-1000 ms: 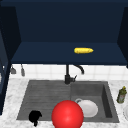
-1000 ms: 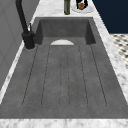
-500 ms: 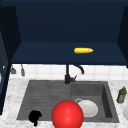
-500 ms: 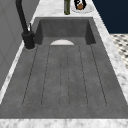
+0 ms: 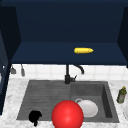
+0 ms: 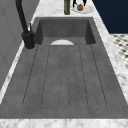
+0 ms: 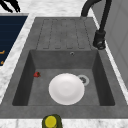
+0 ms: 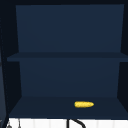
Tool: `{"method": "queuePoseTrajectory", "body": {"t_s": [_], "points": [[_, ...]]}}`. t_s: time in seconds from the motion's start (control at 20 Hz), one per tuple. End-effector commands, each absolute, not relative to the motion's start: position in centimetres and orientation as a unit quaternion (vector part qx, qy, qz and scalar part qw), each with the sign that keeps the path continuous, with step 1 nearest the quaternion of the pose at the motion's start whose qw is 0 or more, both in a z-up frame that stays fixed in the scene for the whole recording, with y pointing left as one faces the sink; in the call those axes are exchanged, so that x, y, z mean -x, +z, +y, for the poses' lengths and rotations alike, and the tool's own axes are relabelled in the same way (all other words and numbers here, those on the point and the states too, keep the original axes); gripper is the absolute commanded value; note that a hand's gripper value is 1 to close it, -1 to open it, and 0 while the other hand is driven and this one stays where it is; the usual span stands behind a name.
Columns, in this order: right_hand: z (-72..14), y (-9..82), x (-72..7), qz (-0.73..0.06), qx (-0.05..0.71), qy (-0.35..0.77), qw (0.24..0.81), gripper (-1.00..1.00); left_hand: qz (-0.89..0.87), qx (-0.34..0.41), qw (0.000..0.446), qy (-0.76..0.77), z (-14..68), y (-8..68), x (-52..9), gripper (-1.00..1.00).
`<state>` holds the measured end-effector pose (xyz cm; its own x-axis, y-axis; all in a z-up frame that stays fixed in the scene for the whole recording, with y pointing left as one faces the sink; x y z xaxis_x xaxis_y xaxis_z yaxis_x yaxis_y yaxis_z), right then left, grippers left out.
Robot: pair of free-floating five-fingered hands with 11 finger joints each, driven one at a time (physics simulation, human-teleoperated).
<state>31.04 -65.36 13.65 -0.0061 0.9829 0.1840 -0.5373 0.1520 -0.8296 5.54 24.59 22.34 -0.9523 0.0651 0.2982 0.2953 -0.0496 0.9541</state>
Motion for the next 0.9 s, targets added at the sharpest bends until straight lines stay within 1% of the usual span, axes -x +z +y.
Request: {"method": "queuePoseTrajectory", "body": {"t_s": [0.0, 0.35, 0.65, 0.85], "points": [[-65.5, 15.2, -31.0, -0.402, 0.279, 0.592, 0.640, -1.00, -0.685, 0.132, 0.081, -0.712, 24.6, 22.3, -5.5, 0.00], [-65.8, 18.6, -30.1, -0.409, 0.275, 0.594, 0.636, -1.00, -0.685, 0.132, 0.081, -0.712, 24.6, 22.3, -5.5, 0.00], [-64.9, 19.3, -25.5, -0.445, 0.327, 0.562, 0.616, -1.00, -0.685, 0.132, 0.081, -0.712, 24.6, 22.3, -5.5, 0.00], [-63.4, 19.9, -24.0, -0.465, 0.356, 0.548, 0.598, -1.00, -0.685, 0.132, 0.081, -0.712, 24.6, 22.3, -5.5, 0.00]]}}
